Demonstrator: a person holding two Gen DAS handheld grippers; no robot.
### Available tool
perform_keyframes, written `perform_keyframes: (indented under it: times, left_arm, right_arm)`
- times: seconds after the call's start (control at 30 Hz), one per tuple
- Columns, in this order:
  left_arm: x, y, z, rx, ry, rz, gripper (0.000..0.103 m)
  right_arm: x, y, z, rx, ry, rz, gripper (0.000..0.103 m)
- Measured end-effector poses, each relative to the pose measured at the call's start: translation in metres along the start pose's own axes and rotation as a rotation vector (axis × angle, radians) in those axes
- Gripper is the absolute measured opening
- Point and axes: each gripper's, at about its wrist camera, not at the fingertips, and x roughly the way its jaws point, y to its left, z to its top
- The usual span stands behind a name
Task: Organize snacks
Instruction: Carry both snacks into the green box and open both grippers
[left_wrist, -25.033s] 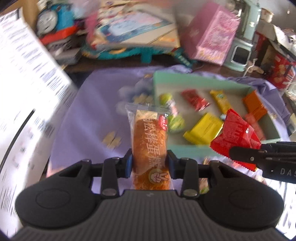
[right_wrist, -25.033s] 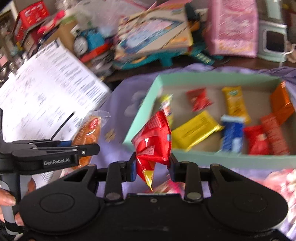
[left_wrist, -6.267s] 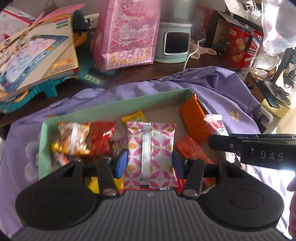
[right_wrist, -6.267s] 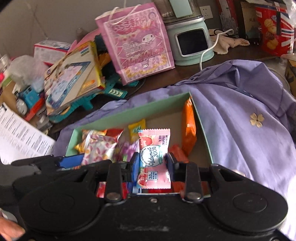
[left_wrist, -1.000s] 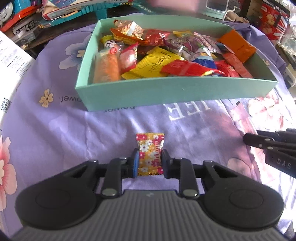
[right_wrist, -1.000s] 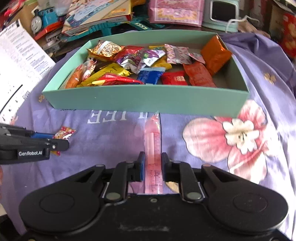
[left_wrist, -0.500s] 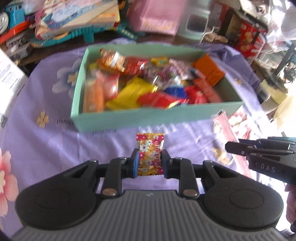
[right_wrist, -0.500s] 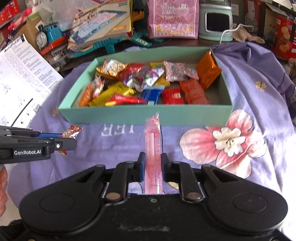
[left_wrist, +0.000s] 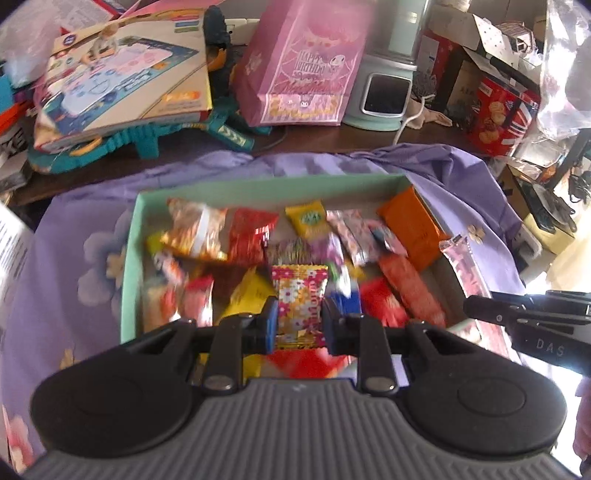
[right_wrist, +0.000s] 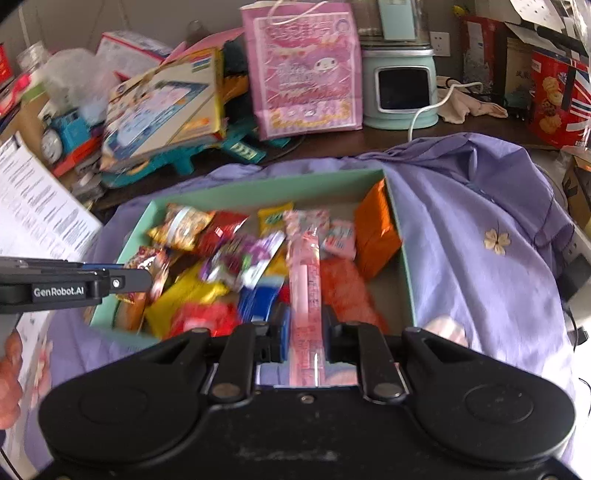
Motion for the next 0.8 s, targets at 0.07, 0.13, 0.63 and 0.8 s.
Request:
perform_keyframes:
  times: [0.07,0.13,0.63,0.8]
  left_arm:
    - [0.015,-0.002,0.014,0.007,0.009,0.007,0.024]
    - [0.028,-0.002,0.027,0.009,0.017,0.012,0.024]
    - [0.109,-0.014,0.08,0.016,0.06,0.086,0.071]
    - [0.108,-0.018,0.069,0.042,0.05,0.135,0.101]
  right_arm:
    - [0.013,-0.005,0.013,0.01,0.001,-0.004,0.017]
    - [0.026,-0.01,0.025,0.021,0.006,-0.006,0.017]
    - [0.086,-0.025,0.068,0.038,-0.013,-0.043,0.051]
    - [0.074,-0.014,0.066,-0.01,-0.063,-0.058,0.1]
